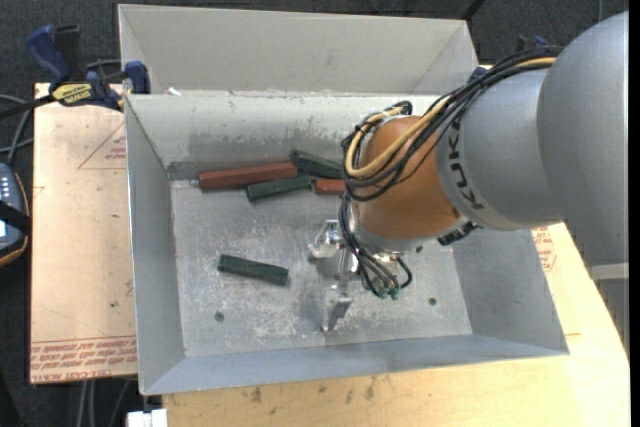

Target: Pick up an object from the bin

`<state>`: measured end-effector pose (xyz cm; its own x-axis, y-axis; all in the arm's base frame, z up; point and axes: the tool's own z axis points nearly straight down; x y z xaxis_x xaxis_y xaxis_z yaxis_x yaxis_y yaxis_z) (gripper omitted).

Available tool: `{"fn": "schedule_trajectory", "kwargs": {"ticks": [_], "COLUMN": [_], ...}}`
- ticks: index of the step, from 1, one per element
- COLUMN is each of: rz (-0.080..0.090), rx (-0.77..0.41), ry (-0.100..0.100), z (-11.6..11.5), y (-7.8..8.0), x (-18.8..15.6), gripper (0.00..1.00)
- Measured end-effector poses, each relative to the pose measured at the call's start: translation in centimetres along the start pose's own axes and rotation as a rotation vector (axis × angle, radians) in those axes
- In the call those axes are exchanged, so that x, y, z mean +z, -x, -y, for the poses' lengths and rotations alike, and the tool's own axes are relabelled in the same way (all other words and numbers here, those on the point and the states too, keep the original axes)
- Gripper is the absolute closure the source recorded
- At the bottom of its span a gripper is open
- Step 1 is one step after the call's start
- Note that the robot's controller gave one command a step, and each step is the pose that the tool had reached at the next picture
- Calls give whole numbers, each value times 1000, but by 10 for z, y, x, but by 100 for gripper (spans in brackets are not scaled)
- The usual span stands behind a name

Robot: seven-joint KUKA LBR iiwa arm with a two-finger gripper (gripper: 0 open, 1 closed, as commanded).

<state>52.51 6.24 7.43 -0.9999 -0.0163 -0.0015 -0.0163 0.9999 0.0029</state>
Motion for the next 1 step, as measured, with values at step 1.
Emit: {"fn": "schedule_trajectory", "kwargs": {"ticks": [1], "rz": [-1], "rx": [-22], "ry": [-5], "z": [-38], "y": [25], "x": [-13], "gripper": [0]}}
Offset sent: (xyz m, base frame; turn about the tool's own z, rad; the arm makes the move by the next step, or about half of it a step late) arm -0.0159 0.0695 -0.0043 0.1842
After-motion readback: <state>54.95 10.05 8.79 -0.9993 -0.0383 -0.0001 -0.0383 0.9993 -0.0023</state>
